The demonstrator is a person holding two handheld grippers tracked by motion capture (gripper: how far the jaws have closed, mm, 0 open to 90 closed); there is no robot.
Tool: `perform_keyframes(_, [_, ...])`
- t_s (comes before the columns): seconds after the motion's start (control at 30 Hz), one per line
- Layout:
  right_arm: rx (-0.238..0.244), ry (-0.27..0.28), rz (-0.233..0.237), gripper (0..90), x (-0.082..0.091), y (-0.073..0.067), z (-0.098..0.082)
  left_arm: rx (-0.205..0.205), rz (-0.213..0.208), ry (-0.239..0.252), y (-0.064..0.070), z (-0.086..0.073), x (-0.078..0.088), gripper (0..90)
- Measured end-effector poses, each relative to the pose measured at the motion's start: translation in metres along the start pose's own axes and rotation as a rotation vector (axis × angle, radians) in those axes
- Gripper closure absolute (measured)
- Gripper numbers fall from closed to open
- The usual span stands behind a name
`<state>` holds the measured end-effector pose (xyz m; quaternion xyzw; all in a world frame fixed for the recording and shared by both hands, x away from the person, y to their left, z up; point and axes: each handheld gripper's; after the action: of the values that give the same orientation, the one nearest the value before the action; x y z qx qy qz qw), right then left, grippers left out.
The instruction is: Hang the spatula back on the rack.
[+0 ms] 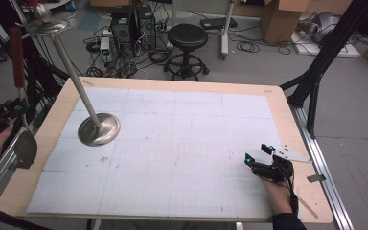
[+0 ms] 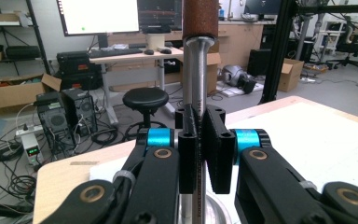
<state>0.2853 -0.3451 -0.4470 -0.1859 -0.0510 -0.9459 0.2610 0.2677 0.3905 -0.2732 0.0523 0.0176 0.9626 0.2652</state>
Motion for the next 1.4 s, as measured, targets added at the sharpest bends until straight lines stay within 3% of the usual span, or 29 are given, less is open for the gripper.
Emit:
perform_keyframes(0.5, [-0.001,-0.004,-0.003,20.3,0.0,0.0,0.0,0.007,-0.011,-0.015,0.008,-0.005,-0.024,84.3])
perform_keyframes(0.83, [0.001,-0.004,0.001,20.4,0.0,-0.001,0.0,-0.007,0.014,-0.042,0.011,-0.007,-0.032,84.2])
perform_keyframes(1.27, [0.009,-0.002,0.002,20.4,-0.001,0.0,0.0,-0.05,0.062,-0.073,0.016,-0.003,-0.037,84.1])
perform_keyframes(1.4, [0.002,-0.004,0.0,20.4,0.0,-0.001,0.0,-0.07,0.106,-0.089,0.019,-0.001,-0.042,84.2])
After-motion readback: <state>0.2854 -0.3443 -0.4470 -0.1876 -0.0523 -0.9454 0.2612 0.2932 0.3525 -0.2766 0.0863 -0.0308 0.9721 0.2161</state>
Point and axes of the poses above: each handheld gripper's, and its own axes: x roughly backward along the jaws, z roughly out of its top, y roughly to its right, and after that the axes turned 3 degrees about x, right-handed
